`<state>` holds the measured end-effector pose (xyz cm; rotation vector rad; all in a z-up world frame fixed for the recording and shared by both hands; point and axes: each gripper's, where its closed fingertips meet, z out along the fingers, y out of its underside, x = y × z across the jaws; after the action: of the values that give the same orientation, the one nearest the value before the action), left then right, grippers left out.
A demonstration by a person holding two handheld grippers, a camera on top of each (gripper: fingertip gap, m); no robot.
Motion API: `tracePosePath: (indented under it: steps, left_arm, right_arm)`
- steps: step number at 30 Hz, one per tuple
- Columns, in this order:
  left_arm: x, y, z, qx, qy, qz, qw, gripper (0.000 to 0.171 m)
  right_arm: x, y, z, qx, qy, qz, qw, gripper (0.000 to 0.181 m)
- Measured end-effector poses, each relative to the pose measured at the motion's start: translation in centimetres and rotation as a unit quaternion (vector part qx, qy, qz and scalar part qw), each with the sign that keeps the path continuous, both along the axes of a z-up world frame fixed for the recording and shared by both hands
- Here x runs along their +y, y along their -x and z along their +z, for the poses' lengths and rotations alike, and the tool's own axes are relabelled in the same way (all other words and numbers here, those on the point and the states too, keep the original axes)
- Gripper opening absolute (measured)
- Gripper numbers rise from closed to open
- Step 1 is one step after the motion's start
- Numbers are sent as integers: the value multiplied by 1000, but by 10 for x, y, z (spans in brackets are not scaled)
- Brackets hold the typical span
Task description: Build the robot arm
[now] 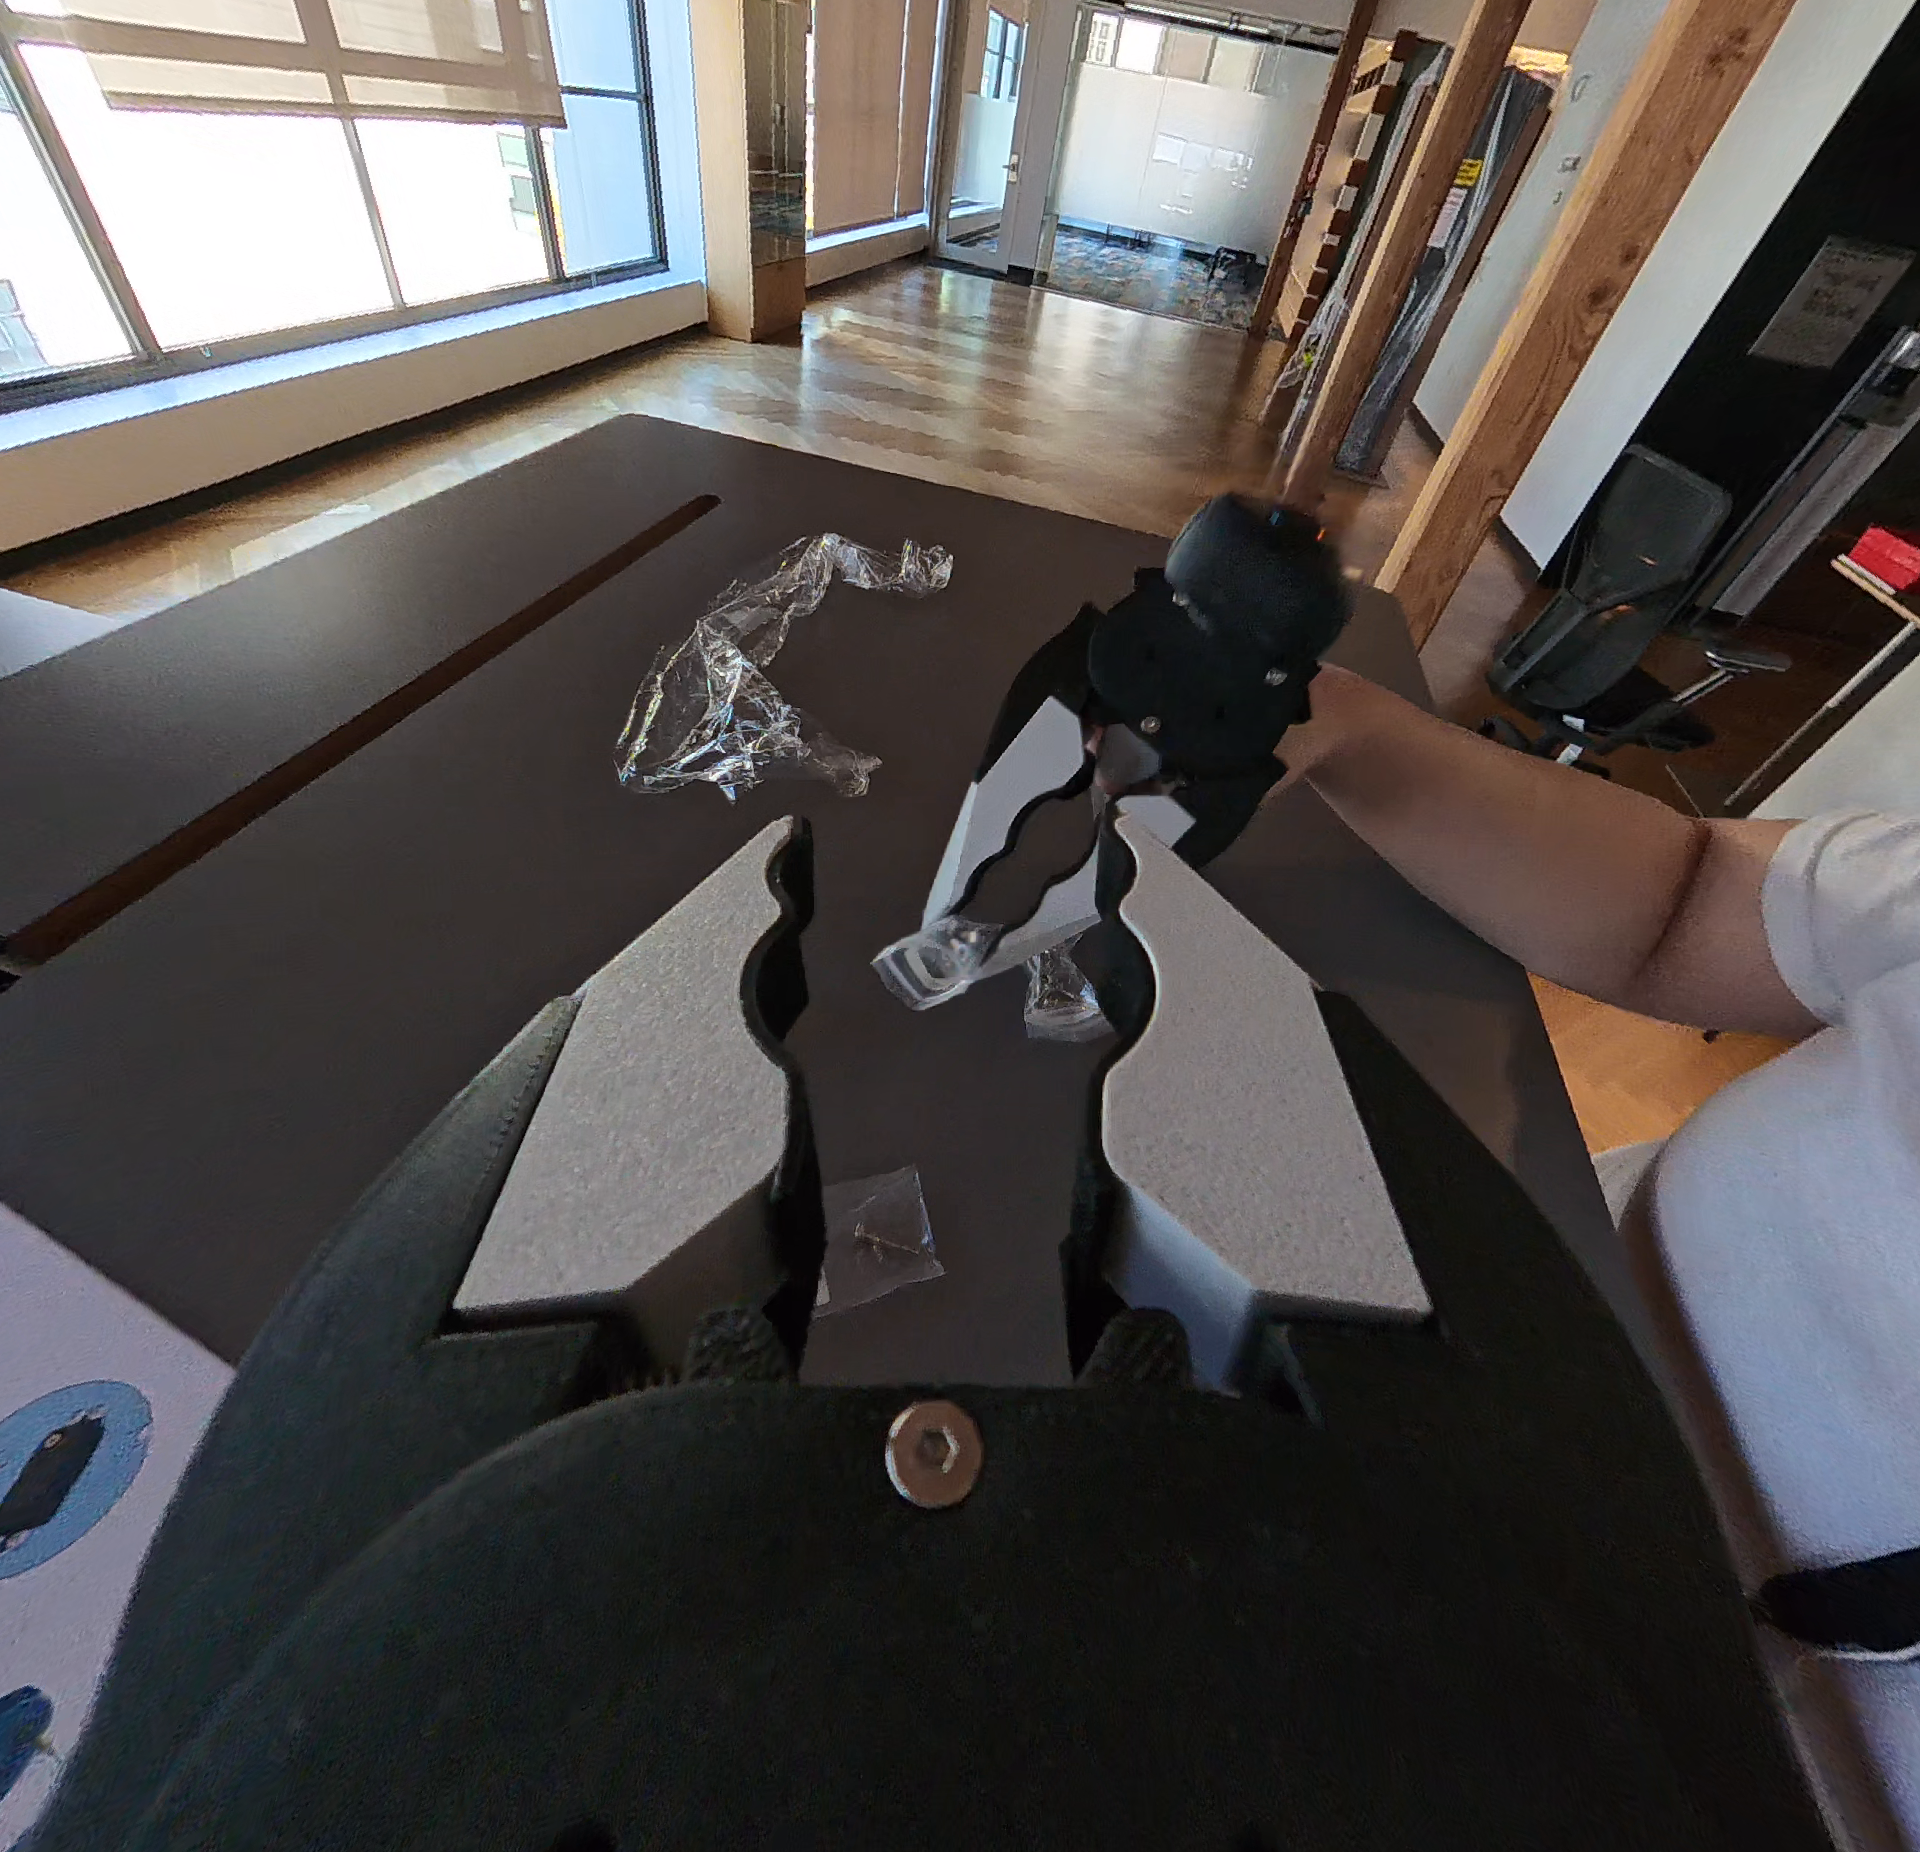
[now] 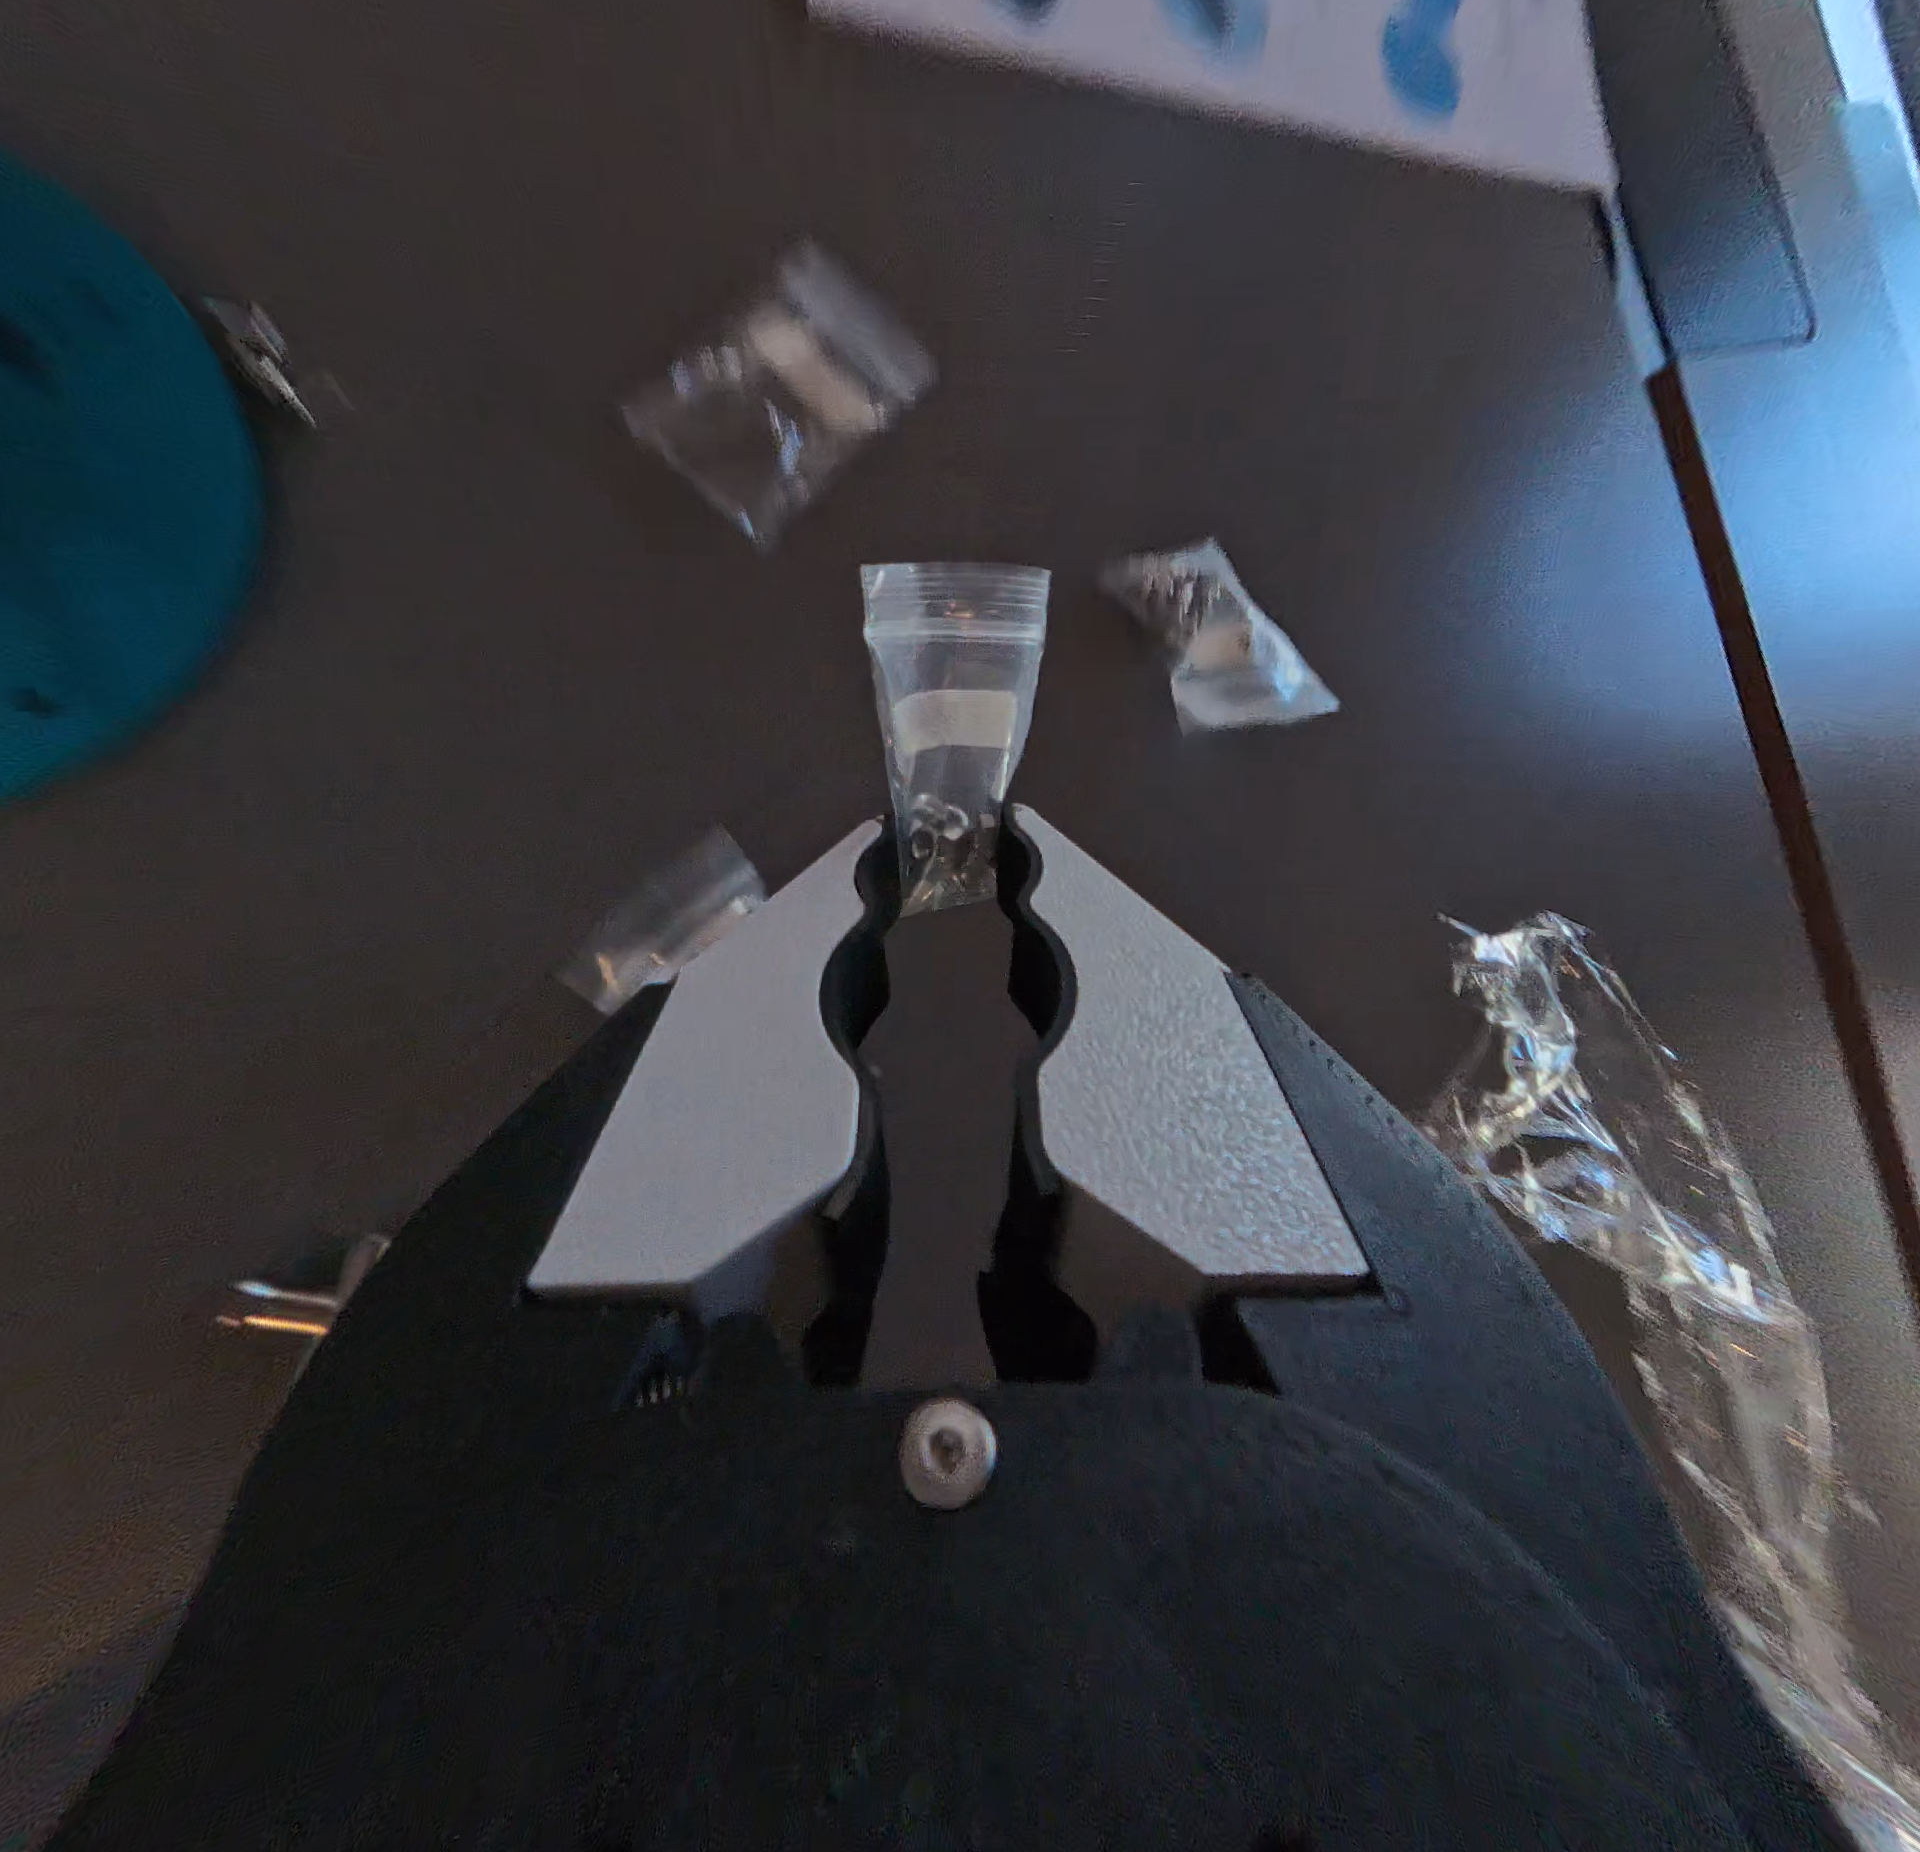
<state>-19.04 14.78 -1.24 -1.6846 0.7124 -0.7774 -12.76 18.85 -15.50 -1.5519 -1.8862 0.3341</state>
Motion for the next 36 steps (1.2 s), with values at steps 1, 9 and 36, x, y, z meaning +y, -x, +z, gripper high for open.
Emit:
tracePosePath:
  steps: [1, 9, 36]
  left_arm:
    - [0, 1, 1, 2, 0, 0, 1000, 54]
    - [-4, 0, 0, 20, 5, -6, 1000, 53]
    - [-6, 4, 5, 27, 8, -3, 1000, 54]
  right_arm:
    - [4, -4, -9, -30, -17, 5, 999, 17]
    - [-1, -12, -26, -114, -73, 56, 989, 14]
    - [-1, -6, -26, -199, -192, 142, 950, 12]
